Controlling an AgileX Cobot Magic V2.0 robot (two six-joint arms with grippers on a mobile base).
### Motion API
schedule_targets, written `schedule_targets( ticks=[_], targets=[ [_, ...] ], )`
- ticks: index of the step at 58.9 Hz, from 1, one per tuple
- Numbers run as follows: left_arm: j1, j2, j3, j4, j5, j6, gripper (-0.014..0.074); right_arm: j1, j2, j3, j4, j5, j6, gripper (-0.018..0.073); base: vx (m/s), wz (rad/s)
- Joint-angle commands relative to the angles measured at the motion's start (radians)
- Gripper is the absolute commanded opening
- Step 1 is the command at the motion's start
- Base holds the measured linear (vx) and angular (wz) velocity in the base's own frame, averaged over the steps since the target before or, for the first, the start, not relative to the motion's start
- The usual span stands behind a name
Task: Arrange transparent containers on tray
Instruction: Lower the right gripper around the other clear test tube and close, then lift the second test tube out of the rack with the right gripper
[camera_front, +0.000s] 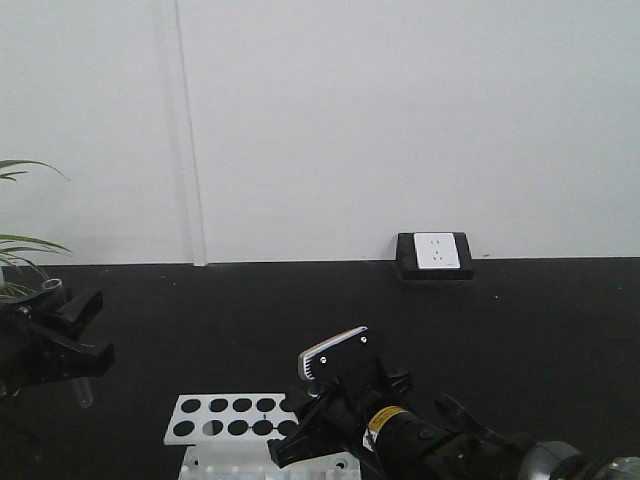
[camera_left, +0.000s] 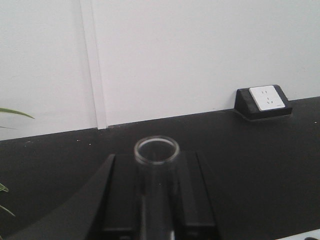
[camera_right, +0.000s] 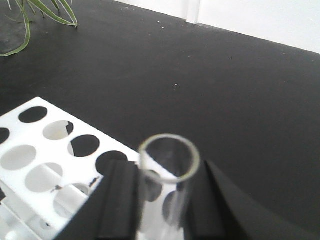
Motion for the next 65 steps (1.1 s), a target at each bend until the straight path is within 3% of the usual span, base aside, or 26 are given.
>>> schedule_targets(
  ticks=[1, 14, 46, 65],
  targets=[
    [0.002, -0.032, -0.027, -0.009, -0.083, -0.003, -0.0006, -0.005, -0.050, -0.034, 0.000, -0.076, -0.008, 0.0169, 0.00, 0.00],
    [0.002, -0.032, -0.027, -0.009, -0.083, -0.003, -0.0006, -0.005, -0.071, -0.034, 0.000, -0.076, -0.008, -0.0012, 0.00, 0.00],
    [0.002, -0.034, -0.027, -0.002, -0.083, -0.003, -0.0006, -0.005, -0.328, -0.039, 0.053, 0.106, -0.019, -0.0013, 0.00, 0.00],
    [-0.002, -0.123, -0.027, -0.001, -0.074, -0.006, -0.0006, -0.005, -0.439, -0.139, 0.072, 0.239, -0.014, -0.0013, 0.00, 0.00]
  ],
)
